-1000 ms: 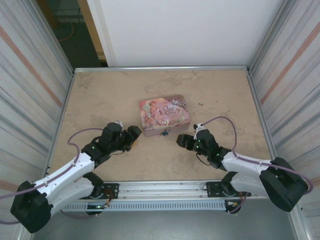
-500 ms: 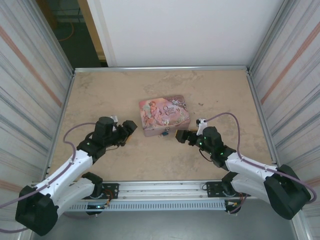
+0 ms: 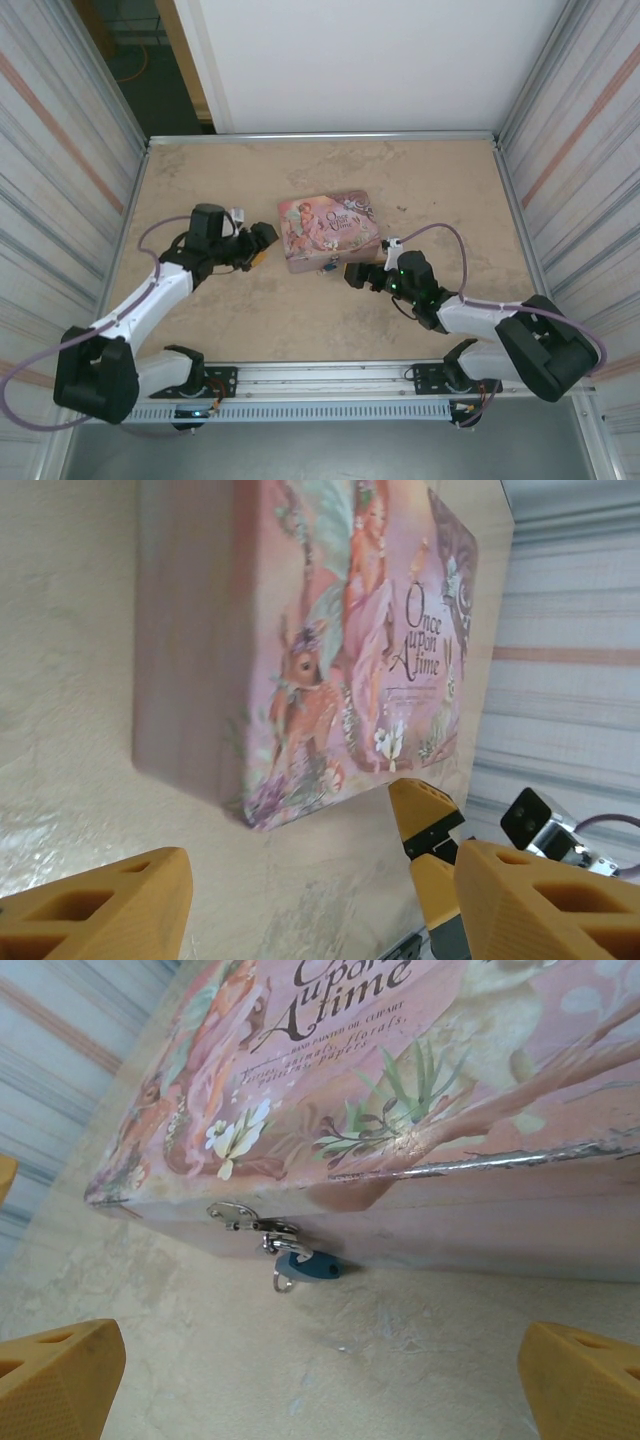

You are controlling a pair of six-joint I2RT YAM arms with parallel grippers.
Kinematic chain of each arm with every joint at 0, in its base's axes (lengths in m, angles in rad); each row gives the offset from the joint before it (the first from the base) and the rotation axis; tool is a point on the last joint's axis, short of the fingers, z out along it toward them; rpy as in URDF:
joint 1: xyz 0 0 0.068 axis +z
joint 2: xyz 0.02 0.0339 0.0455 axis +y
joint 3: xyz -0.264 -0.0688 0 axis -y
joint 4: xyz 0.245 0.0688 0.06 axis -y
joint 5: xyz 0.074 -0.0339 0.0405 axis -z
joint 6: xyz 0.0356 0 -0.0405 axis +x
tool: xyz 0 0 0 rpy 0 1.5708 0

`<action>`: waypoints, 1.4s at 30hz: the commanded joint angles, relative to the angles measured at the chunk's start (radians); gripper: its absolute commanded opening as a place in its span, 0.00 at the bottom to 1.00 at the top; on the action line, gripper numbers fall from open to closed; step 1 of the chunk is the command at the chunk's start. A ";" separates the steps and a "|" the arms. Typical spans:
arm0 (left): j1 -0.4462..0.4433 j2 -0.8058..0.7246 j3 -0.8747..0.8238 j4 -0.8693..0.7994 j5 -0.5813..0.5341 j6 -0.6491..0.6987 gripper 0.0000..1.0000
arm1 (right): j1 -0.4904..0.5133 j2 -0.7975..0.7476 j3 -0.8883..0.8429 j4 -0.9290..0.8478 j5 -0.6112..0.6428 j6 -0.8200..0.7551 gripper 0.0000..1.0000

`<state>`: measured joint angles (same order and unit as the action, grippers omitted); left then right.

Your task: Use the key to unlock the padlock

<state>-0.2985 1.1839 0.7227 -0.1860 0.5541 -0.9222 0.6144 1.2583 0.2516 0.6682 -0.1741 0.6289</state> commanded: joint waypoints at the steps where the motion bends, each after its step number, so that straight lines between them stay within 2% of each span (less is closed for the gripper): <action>1: 0.020 0.070 0.072 -0.038 0.095 0.115 0.70 | -0.005 0.025 0.007 0.064 -0.037 -0.039 0.99; 11: 0.056 0.292 0.222 -0.027 0.179 0.223 0.68 | -0.007 0.010 0.002 0.043 -0.029 -0.038 0.99; 23: 0.051 0.510 0.344 0.001 0.275 0.263 0.67 | -0.009 -0.035 0.000 -0.014 -0.033 -0.064 0.99; 31: 0.017 0.628 0.397 -0.003 0.273 0.273 0.63 | -0.009 -0.055 -0.009 -0.009 -0.051 -0.064 0.99; 42: -0.017 0.671 0.370 -0.020 0.163 0.246 0.52 | -0.023 -0.121 -0.043 -0.034 -0.073 -0.040 0.99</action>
<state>-0.2993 1.8347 1.0977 -0.1822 0.7662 -0.6762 0.6003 1.1744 0.2207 0.6502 -0.2184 0.5903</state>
